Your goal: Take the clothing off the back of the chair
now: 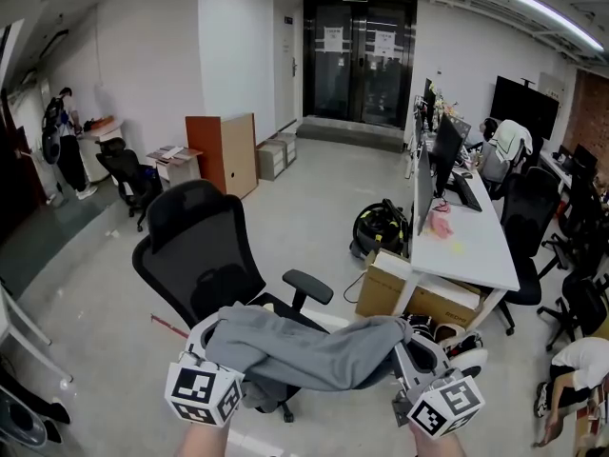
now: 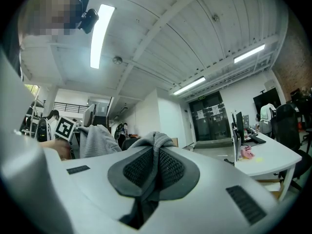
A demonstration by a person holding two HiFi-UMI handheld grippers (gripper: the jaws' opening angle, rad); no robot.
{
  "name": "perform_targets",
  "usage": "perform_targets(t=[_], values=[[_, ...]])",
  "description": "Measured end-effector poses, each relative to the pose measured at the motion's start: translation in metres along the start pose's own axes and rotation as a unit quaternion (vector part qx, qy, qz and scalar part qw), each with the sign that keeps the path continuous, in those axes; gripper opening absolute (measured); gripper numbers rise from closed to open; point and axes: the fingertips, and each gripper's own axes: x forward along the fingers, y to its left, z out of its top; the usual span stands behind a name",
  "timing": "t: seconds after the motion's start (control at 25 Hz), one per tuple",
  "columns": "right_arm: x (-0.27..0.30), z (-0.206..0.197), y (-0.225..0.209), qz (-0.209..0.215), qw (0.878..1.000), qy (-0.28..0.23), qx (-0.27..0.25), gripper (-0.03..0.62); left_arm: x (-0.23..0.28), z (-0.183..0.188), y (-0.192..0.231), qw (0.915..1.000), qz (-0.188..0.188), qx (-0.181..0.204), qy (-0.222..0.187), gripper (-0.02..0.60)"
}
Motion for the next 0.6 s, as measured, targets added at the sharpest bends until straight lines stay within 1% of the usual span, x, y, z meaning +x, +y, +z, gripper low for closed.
perform_targets(t=[0.16, 0.36, 0.48, 0.6], values=[[0.0, 0.009, -0.002, 0.0, 1.0, -0.008, -0.004, 0.032, 0.004, 0.023, -0.002, 0.9996, -0.009, 0.018, -0.02, 0.035], [-0.001, 0.02, -0.001, 0.002, 1.0, -0.018, -0.012, 0.032, 0.005, 0.048, -0.006, 0.9986, -0.013, 0.029, -0.043, 0.035], [0.0, 0.018, 0.002, 0.002, 1.0, -0.015, -0.015, 0.032, 0.005, 0.042, -0.007, 0.9988, -0.015, 0.026, -0.039, 0.035], [0.001, 0.009, 0.006, 0.004, 1.0, -0.007, -0.015, 0.032, 0.003, 0.02, -0.007, 0.9997, -0.007, 0.008, -0.021, 0.035]])
